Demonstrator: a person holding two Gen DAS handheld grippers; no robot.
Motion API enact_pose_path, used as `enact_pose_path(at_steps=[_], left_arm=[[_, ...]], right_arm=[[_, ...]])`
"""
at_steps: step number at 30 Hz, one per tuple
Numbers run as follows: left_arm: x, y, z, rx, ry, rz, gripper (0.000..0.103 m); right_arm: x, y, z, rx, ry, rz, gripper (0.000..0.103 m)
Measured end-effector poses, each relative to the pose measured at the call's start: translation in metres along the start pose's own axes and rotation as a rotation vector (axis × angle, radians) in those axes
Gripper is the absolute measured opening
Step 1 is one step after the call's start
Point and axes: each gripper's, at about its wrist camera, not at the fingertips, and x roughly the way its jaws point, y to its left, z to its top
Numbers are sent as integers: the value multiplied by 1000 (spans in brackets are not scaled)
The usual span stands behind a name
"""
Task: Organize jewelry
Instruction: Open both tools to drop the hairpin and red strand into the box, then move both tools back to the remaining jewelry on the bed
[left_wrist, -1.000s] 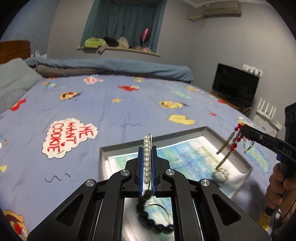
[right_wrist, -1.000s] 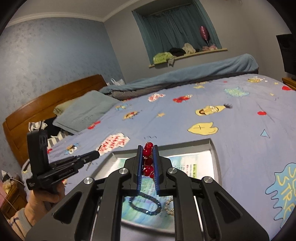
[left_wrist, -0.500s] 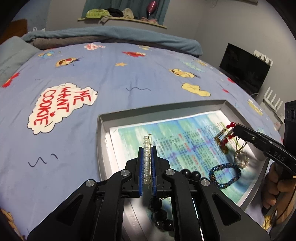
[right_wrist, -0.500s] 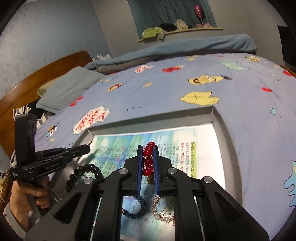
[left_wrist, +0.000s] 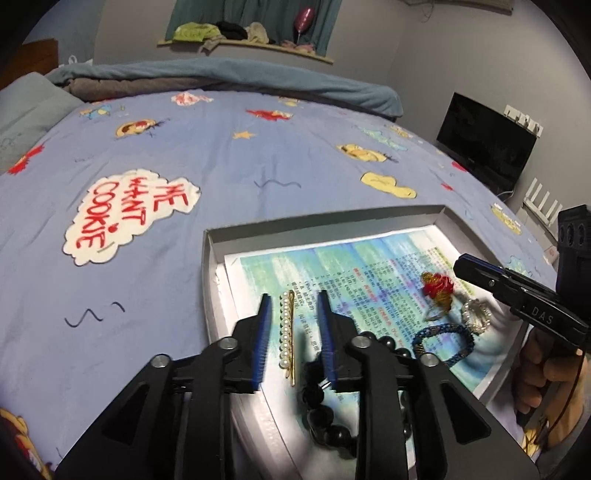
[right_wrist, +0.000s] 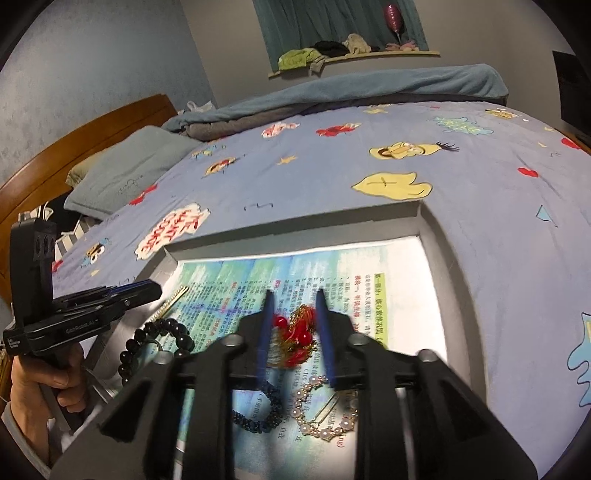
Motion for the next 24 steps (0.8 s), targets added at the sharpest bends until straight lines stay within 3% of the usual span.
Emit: enact_pose_path(at_steps=[5,8,12,16,24], left_arm=[[-20,-4,-3,13,-46,3,61],[-31,-7,-8,23,-66,9,69],[-44,-8,-14,17,-82,8,73],[-59,-9,-23,12,-98,15,75],[-85,-9,-48,8,-103,17,76]], right_arm=[[-13,0,0,0,-44,1,27],[-20,2,-2,-12,-64,4,28],[-29,7,-6,-28,-70,10,29],[-42,14,-17,-52,-74,14,37],[-70,34,-41,-122,-81,24,38]])
